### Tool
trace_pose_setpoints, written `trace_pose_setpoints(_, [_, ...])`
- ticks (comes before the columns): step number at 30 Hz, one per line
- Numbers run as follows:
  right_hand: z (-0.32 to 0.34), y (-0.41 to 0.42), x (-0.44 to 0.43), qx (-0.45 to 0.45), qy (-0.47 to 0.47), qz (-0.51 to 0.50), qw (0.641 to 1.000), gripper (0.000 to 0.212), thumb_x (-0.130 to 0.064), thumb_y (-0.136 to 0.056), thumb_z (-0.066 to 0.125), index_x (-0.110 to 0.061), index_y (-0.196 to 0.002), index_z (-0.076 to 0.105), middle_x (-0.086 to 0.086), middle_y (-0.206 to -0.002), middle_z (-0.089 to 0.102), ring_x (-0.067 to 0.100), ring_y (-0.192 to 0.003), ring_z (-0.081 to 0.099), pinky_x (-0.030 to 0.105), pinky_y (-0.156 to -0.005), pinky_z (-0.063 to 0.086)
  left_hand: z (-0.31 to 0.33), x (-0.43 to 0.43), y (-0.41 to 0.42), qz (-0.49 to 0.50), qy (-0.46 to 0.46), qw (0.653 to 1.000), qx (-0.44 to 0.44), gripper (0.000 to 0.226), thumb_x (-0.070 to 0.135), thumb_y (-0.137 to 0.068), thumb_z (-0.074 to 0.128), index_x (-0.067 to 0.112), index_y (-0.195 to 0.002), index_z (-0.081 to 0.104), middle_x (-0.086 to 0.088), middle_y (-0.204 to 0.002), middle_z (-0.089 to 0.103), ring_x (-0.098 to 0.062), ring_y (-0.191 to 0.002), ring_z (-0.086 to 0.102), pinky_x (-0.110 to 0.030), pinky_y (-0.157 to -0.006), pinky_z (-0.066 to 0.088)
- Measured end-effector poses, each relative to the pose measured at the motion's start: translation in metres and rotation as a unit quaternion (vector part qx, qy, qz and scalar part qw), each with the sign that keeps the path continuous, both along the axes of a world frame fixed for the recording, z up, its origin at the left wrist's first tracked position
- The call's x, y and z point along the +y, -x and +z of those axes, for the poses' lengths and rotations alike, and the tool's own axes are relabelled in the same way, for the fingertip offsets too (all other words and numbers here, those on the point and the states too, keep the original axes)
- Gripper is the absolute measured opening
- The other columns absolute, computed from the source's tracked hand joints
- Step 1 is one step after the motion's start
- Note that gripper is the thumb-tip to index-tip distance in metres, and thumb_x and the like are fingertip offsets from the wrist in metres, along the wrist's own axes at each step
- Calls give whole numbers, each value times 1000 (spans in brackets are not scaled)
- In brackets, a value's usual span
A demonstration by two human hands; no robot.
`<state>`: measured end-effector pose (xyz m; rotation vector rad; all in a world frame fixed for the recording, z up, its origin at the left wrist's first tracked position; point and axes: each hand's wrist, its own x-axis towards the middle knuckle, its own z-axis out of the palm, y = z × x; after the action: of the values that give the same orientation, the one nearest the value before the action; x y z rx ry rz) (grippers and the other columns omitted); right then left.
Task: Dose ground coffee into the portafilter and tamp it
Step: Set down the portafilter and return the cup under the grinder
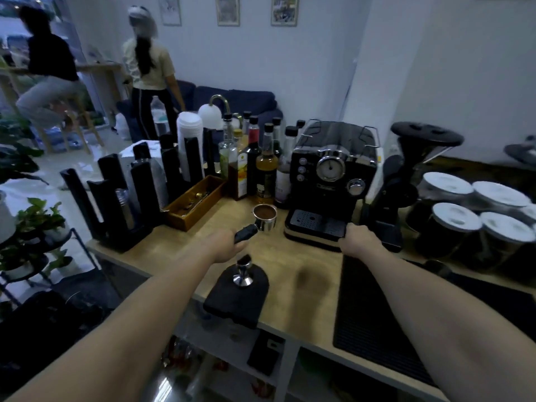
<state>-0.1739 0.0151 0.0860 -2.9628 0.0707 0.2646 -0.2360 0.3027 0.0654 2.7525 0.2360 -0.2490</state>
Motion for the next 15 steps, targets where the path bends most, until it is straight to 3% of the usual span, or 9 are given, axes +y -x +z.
trace_pose_setpoints(4, [16,8,-49,-11,-2,-47,999,38,-27,-92,46,-9,-126,43,17,-128,47,37,-115,48,44,-92,45,12,-46,-15,-49,4,999,-2,45,42,-93,46,3,-115,53,-14,-97,59,-29,-92,59,-32,-71,40])
trace_pose_setpoints(9, [23,23,-115,-32,5,-121,992,40,-30,-91,48,-10,-125,43,16,-131,42,37,-122,39,48,-94,37,13,-118,-30,-116,-11,993,-1,48,44,-93,45,4,-119,51,-17,-115,60,-32,-103,59,-35,-83,47])
trace_pose_setpoints(15, [11,38,-161,-49,-28,-178,982,55,-43,-87,55,-11,-128,38,16,-136,37,37,-127,34,53,-98,34,-11,-183,-29,-148,28,988,21,44,42,-93,47,4,-115,53,-15,-111,60,-30,-100,59,-36,-83,48])
